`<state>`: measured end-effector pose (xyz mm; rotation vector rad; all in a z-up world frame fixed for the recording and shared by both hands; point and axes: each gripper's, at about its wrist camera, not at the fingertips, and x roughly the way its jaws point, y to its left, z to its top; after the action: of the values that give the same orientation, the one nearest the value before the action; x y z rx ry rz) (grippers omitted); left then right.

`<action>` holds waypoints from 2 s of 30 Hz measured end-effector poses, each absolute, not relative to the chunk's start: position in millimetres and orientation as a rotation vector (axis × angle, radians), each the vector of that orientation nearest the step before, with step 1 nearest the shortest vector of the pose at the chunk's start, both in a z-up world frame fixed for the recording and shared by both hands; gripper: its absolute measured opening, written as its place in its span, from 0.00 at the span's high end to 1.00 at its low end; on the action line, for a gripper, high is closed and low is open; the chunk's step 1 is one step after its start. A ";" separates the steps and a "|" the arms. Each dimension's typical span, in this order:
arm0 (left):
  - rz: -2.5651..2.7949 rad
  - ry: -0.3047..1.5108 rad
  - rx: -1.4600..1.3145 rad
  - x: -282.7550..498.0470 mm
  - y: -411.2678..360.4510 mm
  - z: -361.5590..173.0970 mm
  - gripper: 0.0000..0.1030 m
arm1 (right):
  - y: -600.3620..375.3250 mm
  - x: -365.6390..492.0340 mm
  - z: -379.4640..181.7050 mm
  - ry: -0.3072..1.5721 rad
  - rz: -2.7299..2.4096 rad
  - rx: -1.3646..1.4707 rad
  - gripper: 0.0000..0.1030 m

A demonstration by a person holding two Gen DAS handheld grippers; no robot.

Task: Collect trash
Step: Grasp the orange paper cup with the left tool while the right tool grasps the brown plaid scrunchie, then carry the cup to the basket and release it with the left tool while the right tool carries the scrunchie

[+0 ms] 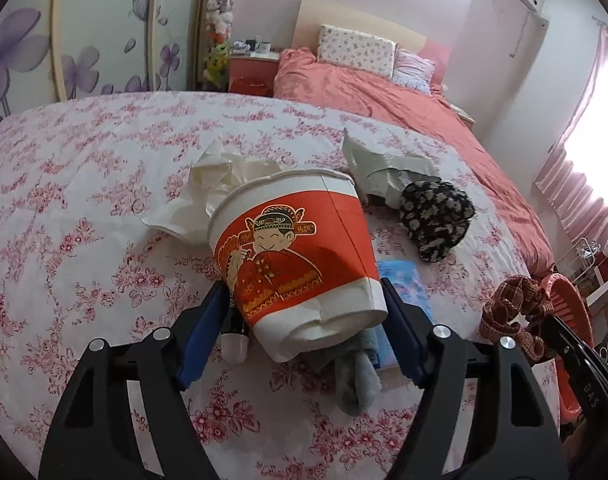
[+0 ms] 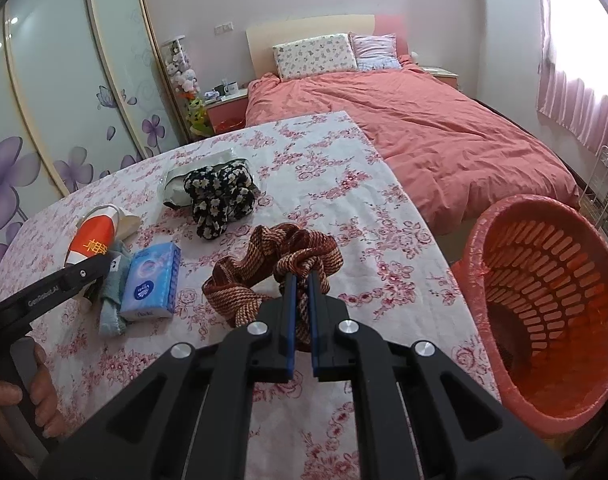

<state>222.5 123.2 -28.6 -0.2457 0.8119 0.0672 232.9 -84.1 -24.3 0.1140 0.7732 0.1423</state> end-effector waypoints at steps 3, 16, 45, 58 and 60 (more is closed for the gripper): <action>0.063 0.786 -0.220 218.2 117.8 -23.2 0.30 | -88.0 228.1 -21.3 0.765 0.136 0.114 0.94; -0.014 0.691 -0.148 189.4 81.1 2.9 0.30 | -119.8 202.4 -4.8 0.716 0.088 0.149 0.94; -0.390 0.615 -0.060 171.5 -59.6 28.4 0.30 | -248.4 138.5 31.1 0.503 -0.240 0.235 0.93; -0.555 0.602 -0.002 170.0 -128.8 20.4 0.30 | -294.3 131.6 19.5 0.488 -0.314 0.289 0.93; -0.574 0.605 0.006 171.2 -137.7 17.5 0.30 | -300.7 131.1 17.9 0.484 -0.323 0.299 0.93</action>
<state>171.2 -137.7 17.5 0.0065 0.6051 -0.5744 131.1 -300.7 17.9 0.2992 0.4842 -0.3231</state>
